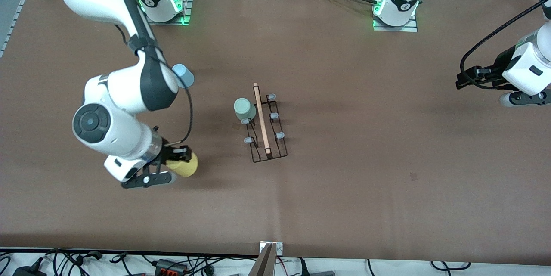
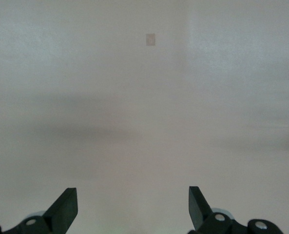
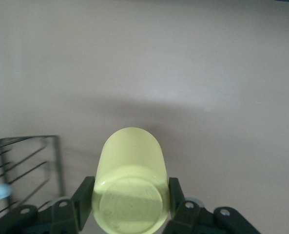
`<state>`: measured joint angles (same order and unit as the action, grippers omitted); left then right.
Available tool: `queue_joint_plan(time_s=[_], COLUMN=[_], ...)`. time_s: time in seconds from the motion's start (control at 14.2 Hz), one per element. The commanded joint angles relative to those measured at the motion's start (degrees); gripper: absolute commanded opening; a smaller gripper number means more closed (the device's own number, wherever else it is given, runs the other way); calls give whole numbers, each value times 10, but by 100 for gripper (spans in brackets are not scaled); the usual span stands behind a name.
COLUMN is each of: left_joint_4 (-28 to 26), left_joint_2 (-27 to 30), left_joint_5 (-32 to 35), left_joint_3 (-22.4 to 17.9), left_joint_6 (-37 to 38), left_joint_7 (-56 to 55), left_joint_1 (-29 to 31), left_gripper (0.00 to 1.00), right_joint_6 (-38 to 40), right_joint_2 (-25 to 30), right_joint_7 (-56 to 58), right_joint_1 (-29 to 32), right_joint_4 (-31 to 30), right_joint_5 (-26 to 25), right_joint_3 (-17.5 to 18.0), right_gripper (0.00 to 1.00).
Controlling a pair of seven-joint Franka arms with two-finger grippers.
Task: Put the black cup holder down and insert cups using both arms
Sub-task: 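Carry the yellow cup to the rack with the right gripper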
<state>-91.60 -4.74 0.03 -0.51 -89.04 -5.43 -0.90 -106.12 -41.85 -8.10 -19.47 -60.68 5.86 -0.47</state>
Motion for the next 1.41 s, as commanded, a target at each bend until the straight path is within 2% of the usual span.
queue_joint_plan(time_s=[0.0,0.42,0.7,0.92,1.34], left_joint_4=[-1,0,1,2,1], left_joint_2=[1,1,1,1,1], left_joint_5=[10,10,9,10,10], left_joint_3=[6,7,7,7,7], left_joint_6=[3,3,3,3,3], left_joint_7=[6,5,6,6,6], left_joint_1=[4,3,3,3,3], left_gripper=[100,100,100,100,100], right_joint_6=[-22,-66,-66,-65,-86], right_joint_2=[0,-14,-25,-35,-50], right_joint_7=[-15,-17,-16,-16,-17], right_joint_1=[-4,-76,-91,-96,-109], right_joint_4=[5,1,-9,-10,-24], right_joint_5=[5,4,0,-25,-45], right_joint_3=[44,46,46,45,45], right_gripper=[18,18,18,18,19])
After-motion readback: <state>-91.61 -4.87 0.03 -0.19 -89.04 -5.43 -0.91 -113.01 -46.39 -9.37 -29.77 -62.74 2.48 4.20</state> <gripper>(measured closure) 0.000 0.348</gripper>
